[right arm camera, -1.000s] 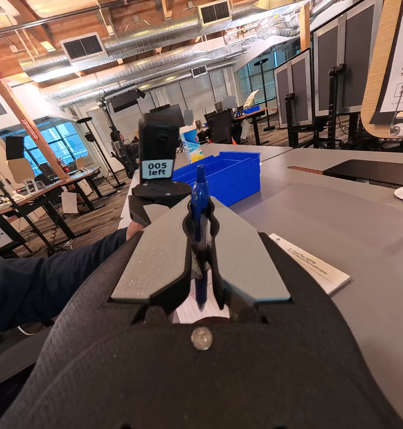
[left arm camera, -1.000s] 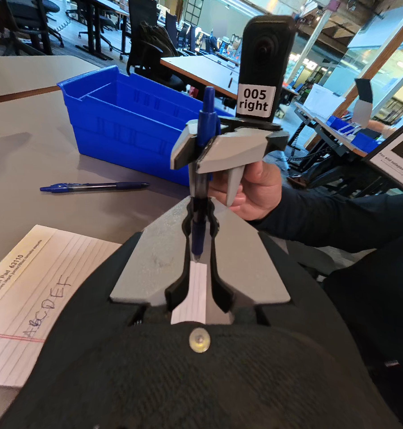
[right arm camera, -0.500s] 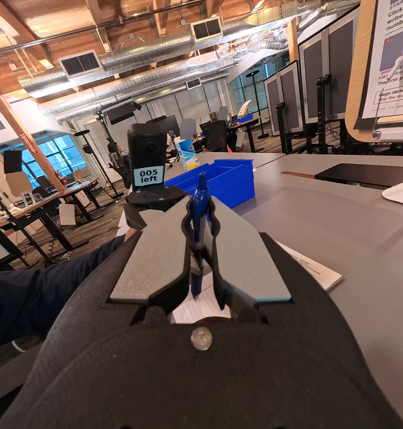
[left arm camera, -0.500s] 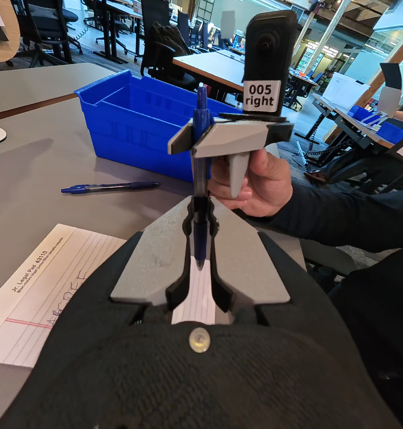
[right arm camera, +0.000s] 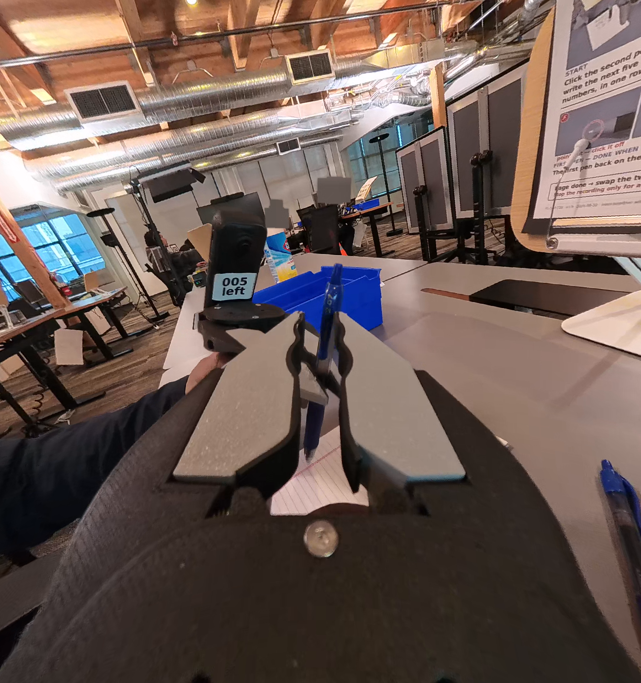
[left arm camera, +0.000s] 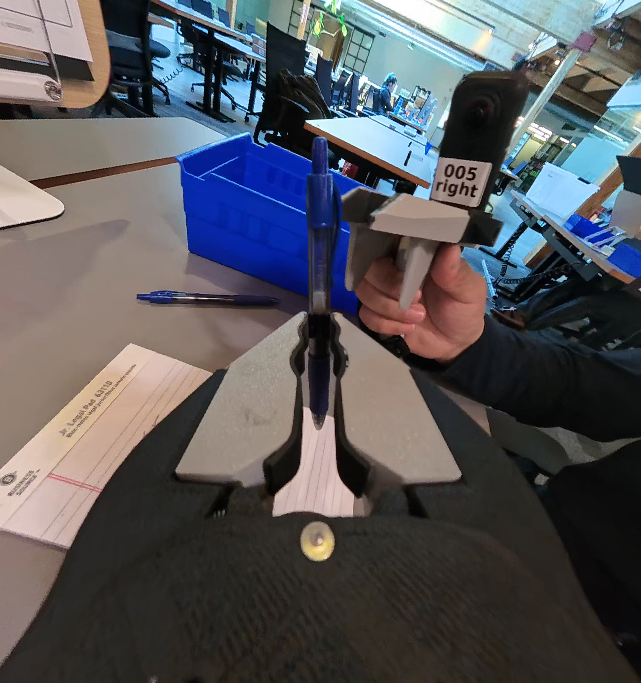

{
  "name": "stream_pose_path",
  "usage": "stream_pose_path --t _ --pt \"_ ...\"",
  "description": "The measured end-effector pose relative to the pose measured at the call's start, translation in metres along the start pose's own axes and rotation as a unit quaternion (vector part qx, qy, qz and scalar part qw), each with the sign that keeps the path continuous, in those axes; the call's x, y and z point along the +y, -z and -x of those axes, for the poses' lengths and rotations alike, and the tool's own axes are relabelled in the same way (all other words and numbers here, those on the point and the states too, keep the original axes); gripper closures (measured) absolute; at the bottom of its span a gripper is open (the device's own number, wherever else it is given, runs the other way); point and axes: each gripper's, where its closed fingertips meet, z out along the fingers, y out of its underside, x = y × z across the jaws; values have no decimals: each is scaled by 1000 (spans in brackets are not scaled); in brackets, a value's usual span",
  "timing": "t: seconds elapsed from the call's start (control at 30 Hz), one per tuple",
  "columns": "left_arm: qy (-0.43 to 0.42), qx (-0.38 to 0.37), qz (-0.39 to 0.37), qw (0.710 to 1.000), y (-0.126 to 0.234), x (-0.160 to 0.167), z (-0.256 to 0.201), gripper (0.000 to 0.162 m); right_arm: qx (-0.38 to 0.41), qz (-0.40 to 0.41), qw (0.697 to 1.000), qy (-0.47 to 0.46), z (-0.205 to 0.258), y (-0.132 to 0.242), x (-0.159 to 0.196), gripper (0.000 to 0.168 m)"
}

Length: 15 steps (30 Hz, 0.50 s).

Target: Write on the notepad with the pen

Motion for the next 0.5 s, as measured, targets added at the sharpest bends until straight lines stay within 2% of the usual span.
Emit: stream_pose_path --t 0.5 --pt "-5 -14 -18 1000 5 -6 6 154 -2 7 1000 1 0 -1 3 157"
